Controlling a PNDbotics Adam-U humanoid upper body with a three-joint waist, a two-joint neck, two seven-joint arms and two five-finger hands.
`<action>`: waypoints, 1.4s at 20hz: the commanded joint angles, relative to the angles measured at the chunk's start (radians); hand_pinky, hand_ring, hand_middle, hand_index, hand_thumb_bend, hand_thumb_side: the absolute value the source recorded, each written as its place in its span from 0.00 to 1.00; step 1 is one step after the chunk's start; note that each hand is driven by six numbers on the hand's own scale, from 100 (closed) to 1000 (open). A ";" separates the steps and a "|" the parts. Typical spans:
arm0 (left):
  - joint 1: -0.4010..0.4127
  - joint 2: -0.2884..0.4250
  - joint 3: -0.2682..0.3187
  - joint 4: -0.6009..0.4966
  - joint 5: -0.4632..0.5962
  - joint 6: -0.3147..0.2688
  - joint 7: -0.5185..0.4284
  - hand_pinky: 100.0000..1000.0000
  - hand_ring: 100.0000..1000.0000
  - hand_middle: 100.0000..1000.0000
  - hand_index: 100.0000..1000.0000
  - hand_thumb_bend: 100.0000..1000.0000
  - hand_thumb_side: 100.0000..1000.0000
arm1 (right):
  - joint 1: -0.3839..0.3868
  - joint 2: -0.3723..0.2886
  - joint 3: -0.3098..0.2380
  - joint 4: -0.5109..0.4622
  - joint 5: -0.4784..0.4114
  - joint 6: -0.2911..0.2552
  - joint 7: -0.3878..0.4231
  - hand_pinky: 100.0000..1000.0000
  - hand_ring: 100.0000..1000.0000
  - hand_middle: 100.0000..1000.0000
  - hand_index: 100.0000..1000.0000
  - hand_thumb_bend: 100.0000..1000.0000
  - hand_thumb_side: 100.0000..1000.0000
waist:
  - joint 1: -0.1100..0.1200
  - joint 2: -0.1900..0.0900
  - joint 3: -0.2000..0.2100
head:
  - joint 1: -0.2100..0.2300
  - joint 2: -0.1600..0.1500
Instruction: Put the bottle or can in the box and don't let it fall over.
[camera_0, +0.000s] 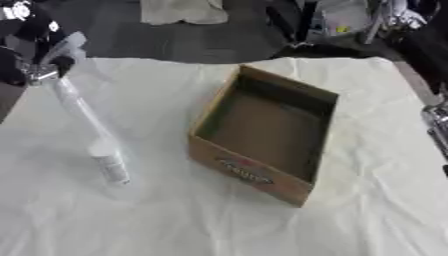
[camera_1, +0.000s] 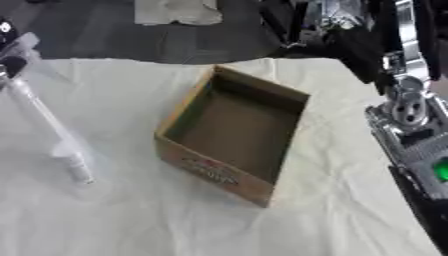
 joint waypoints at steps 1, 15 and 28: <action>-0.026 0.024 0.012 -0.017 -0.002 -0.002 0.007 0.55 0.29 0.37 0.43 0.00 0.15 | -0.010 -0.017 -0.010 -0.012 -0.005 0.002 -0.003 0.90 0.73 0.70 0.73 0.00 0.40 | 0.004 -0.029 0.001 | -0.001 -0.005; -0.035 0.025 0.016 -0.038 0.023 0.005 0.007 0.53 0.26 0.35 0.41 0.00 0.15 | -0.007 -0.014 -0.010 -0.012 -0.007 0.006 -0.003 0.90 0.73 0.70 0.73 0.00 0.40 | 0.010 -0.038 0.004 | -0.001 -0.001; -0.062 0.019 0.022 -0.069 0.047 0.024 0.016 0.52 0.24 0.33 0.39 0.00 0.12 | -0.006 -0.011 -0.009 -0.012 -0.010 0.006 -0.004 0.90 0.73 0.69 0.73 0.00 0.40 | 0.018 -0.051 -0.008 | -0.001 0.006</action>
